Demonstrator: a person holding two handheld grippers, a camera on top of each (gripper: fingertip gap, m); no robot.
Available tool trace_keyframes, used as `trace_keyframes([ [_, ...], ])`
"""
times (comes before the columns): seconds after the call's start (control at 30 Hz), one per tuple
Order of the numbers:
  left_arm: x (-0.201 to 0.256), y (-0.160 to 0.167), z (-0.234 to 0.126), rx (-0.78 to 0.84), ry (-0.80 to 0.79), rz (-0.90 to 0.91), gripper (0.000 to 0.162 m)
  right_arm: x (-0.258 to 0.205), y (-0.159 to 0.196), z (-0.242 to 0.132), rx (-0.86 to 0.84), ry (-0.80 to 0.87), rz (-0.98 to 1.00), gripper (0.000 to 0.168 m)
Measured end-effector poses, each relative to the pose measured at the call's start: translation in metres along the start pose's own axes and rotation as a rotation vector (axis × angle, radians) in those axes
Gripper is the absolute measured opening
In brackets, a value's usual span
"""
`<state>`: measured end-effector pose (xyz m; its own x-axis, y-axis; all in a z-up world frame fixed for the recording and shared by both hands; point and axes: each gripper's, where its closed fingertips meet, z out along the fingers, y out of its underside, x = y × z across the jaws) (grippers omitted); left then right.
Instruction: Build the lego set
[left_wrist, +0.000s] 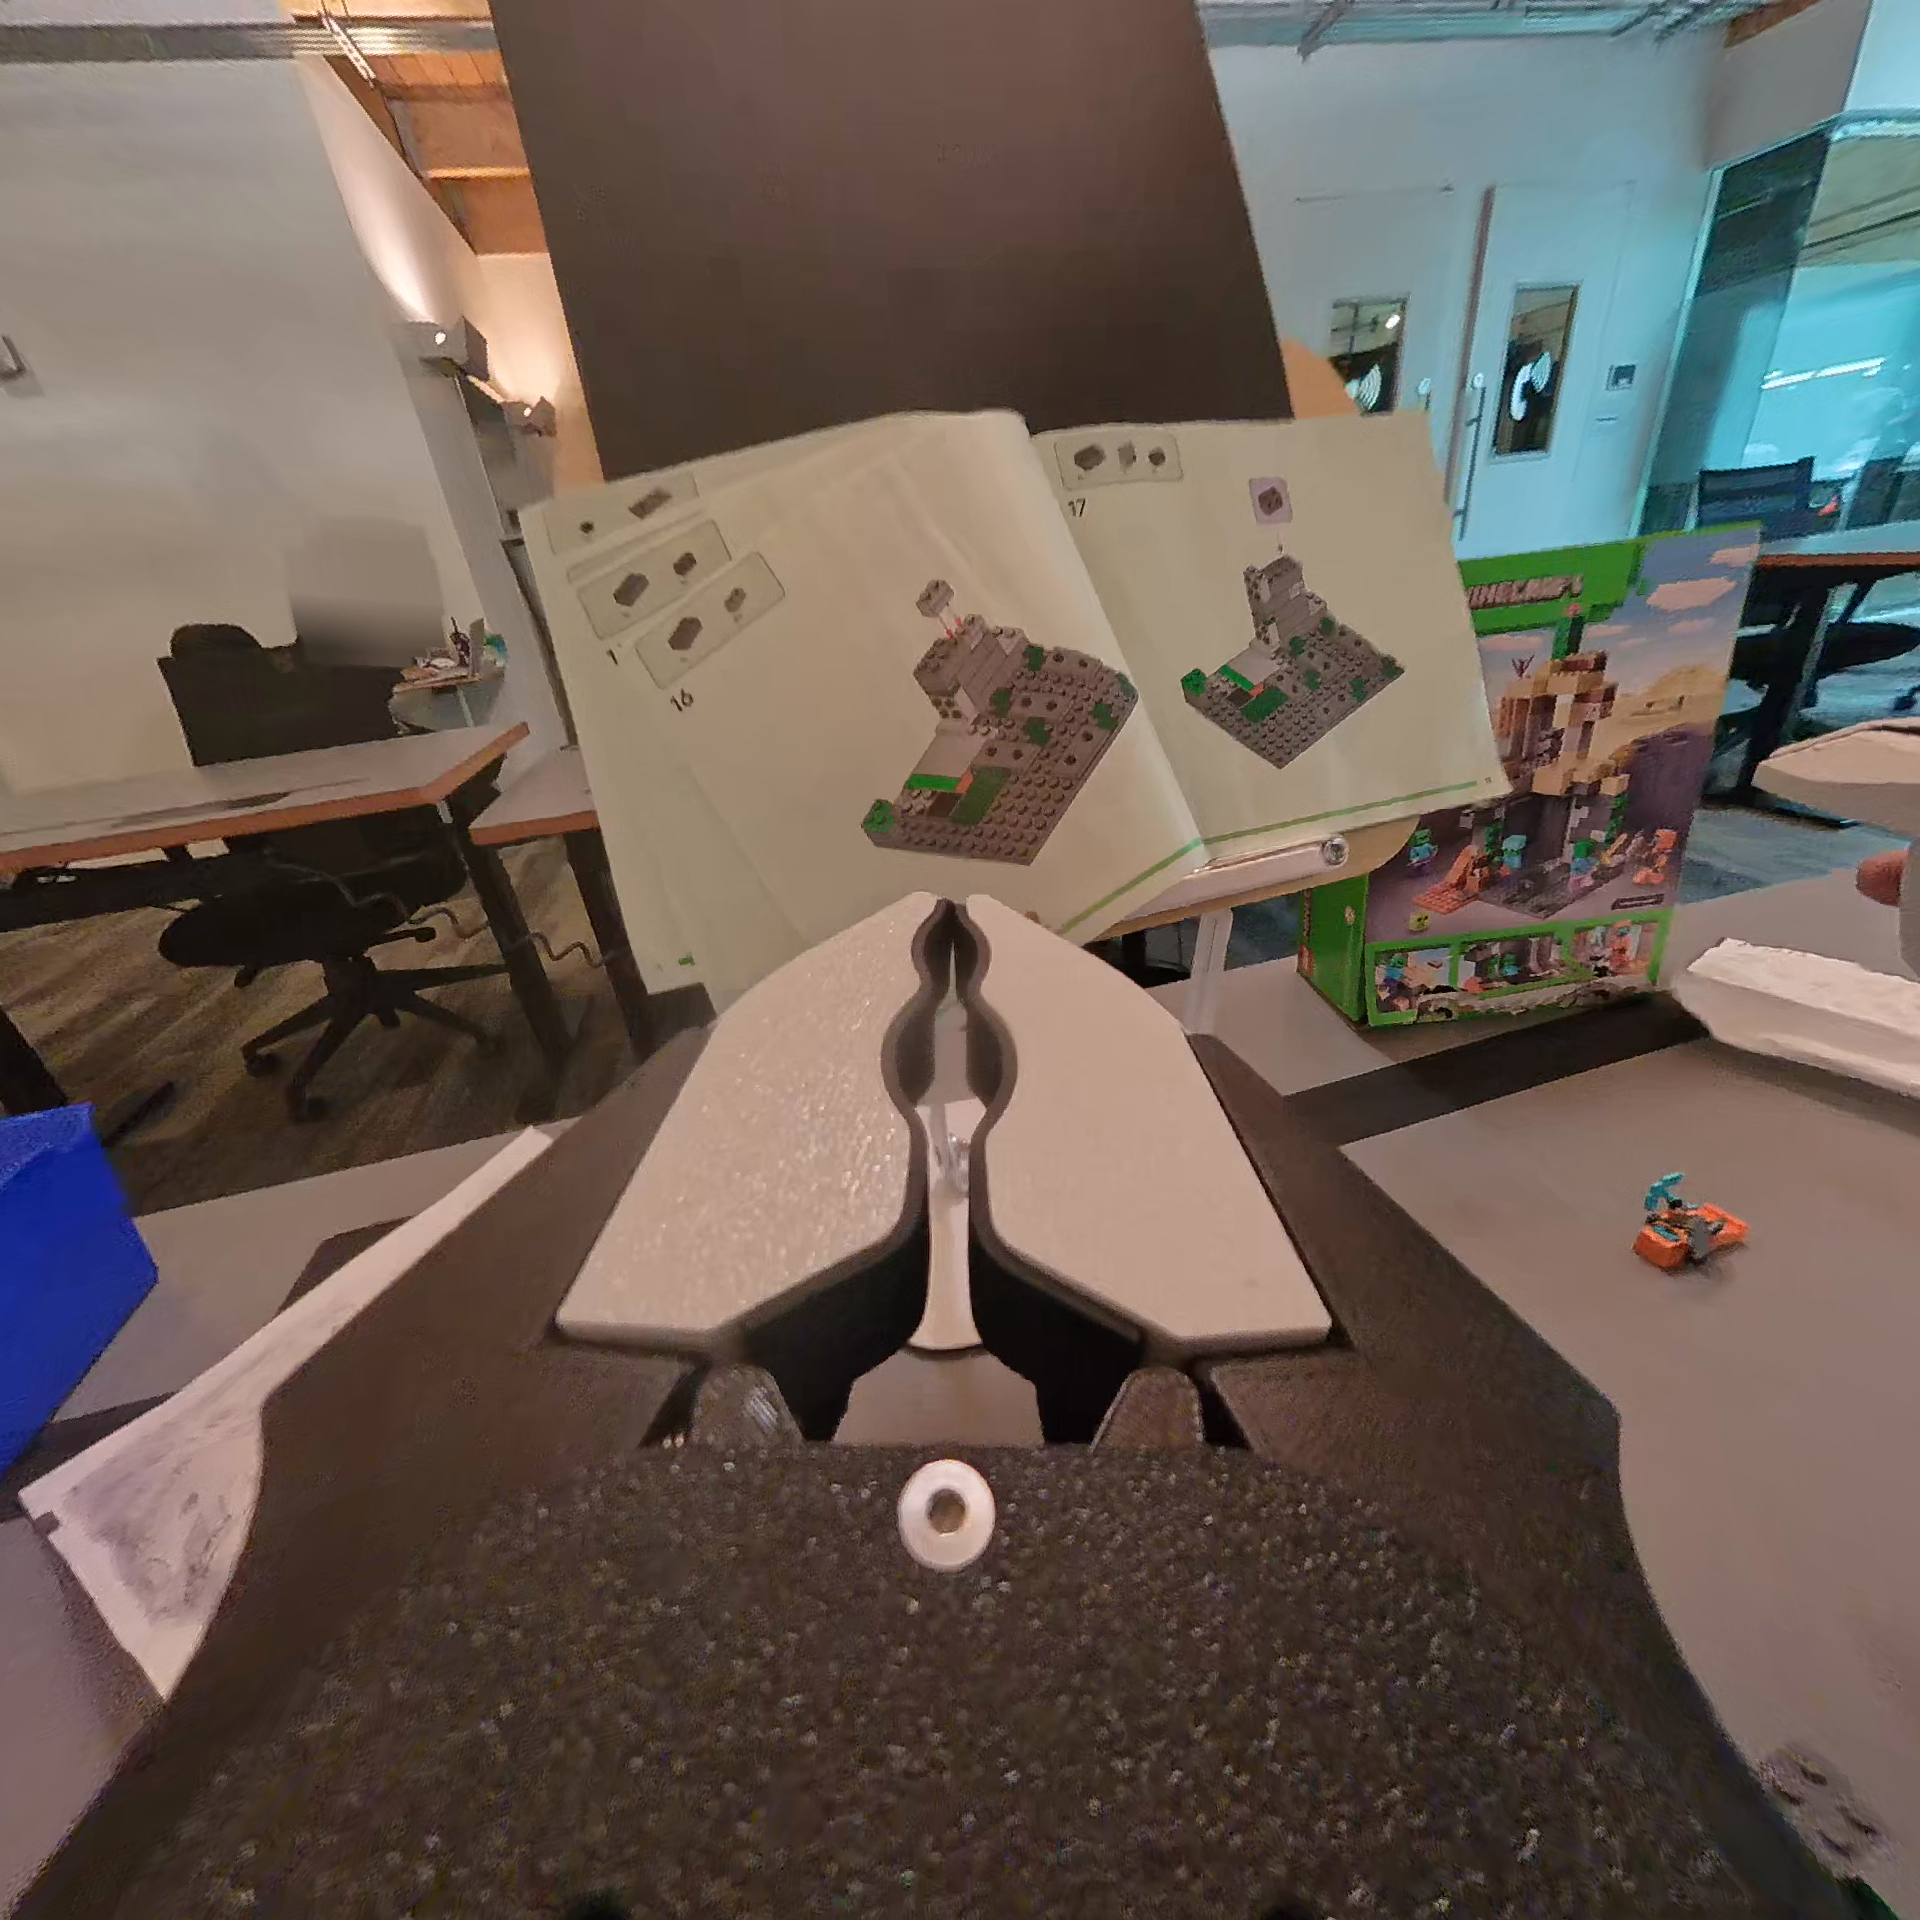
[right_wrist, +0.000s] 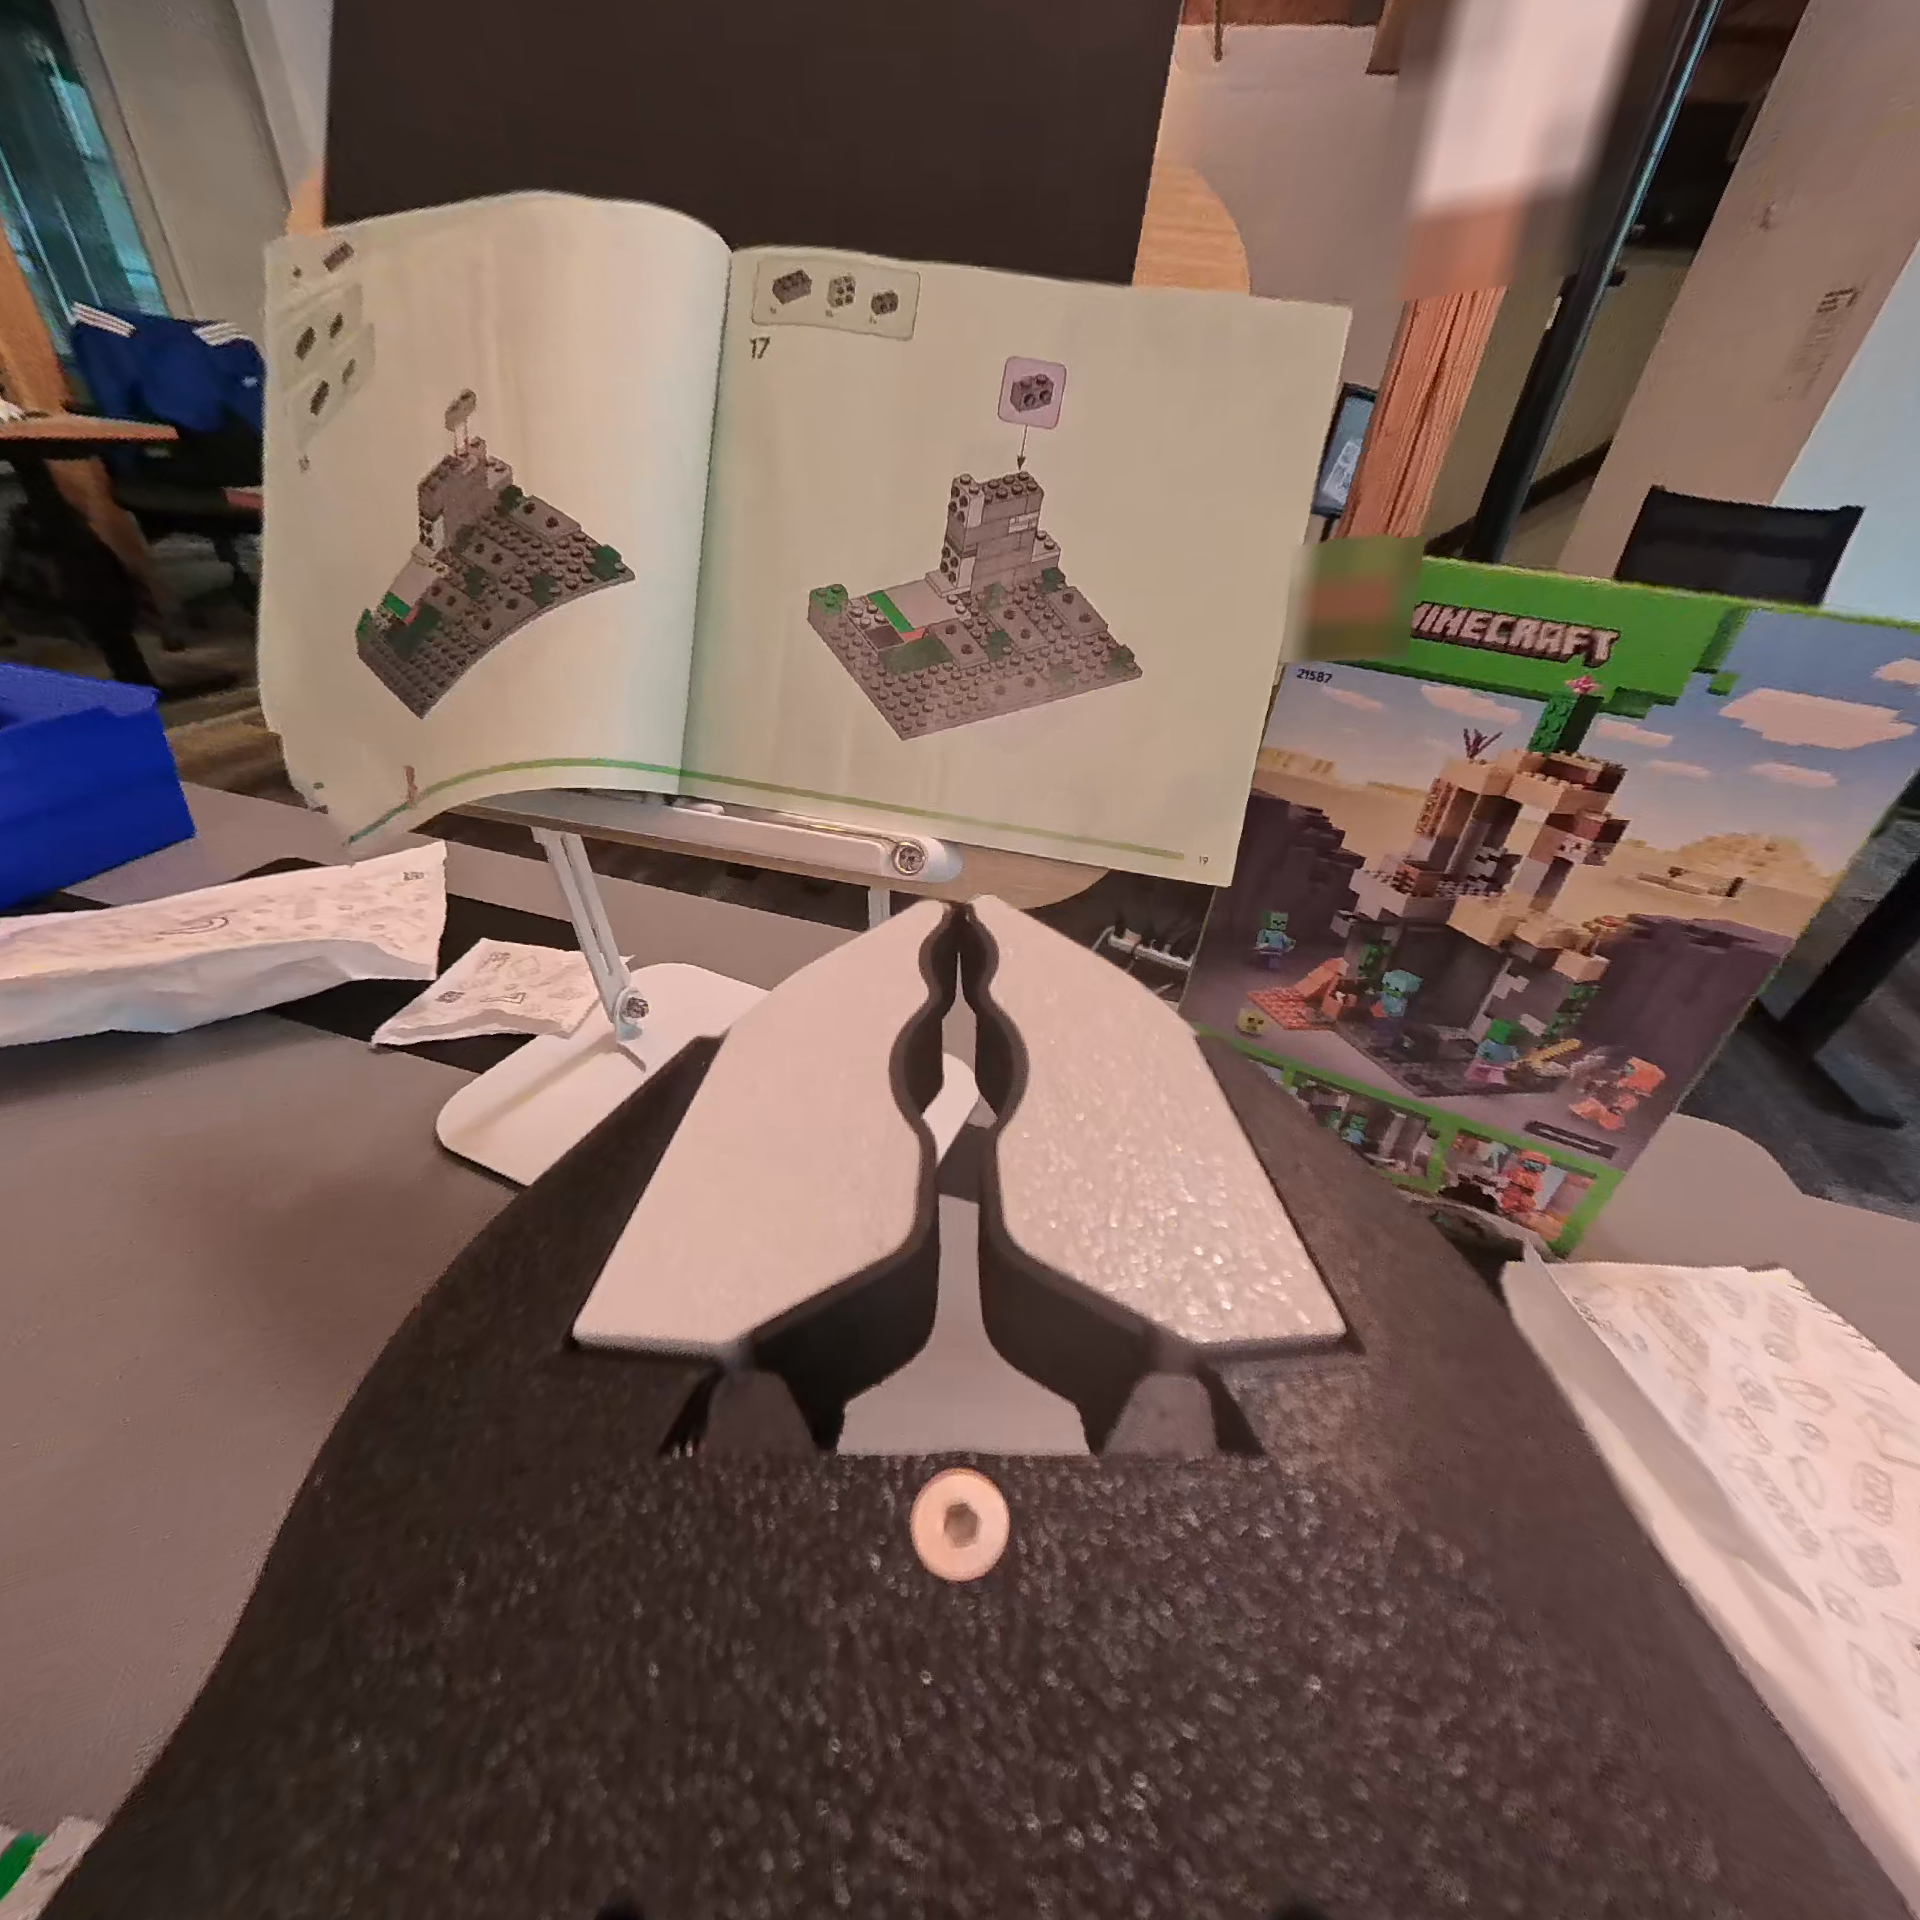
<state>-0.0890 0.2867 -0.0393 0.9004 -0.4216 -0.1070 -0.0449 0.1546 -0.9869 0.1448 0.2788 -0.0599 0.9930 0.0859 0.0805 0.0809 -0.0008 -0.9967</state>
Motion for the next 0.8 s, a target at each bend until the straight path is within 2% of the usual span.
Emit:
trace_keyframes([
  [0.2,0.000,-0.022,-0.017,0.041,0.041,-0.015,0.000,0.003,-0.020,-0.018,0.042,-0.016,-0.018,0.003],
  [0.4,-0.004,0.002,-0.009,0.003,0.055,0.022,0.000,0.004,-0.004,-0.009,0.021,-0.048,-0.004,0.001],
  [0.53,0.005,0.030,-0.008,-0.046,0.105,0.028,0.000,-0.006,0.015,-0.004,0.017,-0.116,0.139,0.000],
  [0.6,0.008,0.032,-0.008,-0.068,0.124,0.040,0.000,-0.009,0.018,-0.003,0.000,-0.117,0.110,0.000],
  [0.7,0.018,0.023,-0.010,-0.082,0.198,-0.011,0.000,-0.010,-0.006,-0.011,0.048,-0.138,0.135,0.000],
  [0.8,0.026,0.002,-0.017,-0.024,0.245,-0.081,0.000,-0.004,-0.031,-0.026,0.074,-0.133,0.101,0.002],
])
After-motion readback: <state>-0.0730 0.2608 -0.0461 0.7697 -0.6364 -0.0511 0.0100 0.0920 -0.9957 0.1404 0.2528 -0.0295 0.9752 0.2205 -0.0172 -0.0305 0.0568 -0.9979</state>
